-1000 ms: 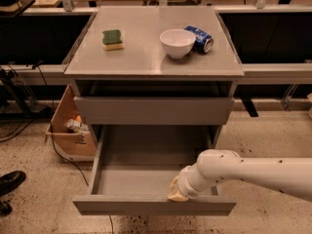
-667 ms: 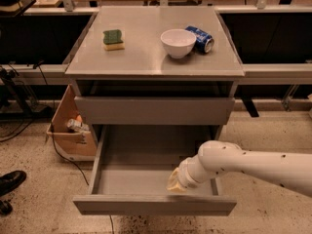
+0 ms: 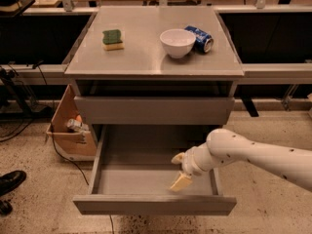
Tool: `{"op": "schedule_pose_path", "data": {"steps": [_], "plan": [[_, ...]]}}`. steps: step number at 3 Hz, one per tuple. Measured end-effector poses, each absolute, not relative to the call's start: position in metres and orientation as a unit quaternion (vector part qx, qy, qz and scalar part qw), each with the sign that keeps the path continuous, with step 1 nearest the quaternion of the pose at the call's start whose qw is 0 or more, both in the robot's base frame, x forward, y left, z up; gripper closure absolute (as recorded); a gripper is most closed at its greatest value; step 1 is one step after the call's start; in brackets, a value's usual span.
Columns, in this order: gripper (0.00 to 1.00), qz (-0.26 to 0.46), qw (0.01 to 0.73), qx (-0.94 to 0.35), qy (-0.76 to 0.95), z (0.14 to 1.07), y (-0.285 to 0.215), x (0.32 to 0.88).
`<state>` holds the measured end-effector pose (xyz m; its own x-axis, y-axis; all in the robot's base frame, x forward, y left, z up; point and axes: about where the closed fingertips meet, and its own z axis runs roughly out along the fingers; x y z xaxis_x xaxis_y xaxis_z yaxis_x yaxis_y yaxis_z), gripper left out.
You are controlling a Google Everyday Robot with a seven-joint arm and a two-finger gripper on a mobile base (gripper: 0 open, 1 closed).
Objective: Open middle drawer
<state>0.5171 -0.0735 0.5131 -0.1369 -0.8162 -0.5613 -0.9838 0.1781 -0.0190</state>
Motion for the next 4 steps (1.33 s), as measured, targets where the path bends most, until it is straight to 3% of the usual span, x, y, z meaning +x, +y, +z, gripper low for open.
{"op": "schedule_pose_path", "data": {"steps": [1,3,4], "plan": [[0.53,0.169,0.253,-0.598,0.742,0.535,-0.113,0.538],[0.99,0.078,0.285,-0.585,0.755,0.619,-0.197,0.561],[1.0,0.002,0.294,-0.59,0.752,0.704,-0.245,0.582]]}}
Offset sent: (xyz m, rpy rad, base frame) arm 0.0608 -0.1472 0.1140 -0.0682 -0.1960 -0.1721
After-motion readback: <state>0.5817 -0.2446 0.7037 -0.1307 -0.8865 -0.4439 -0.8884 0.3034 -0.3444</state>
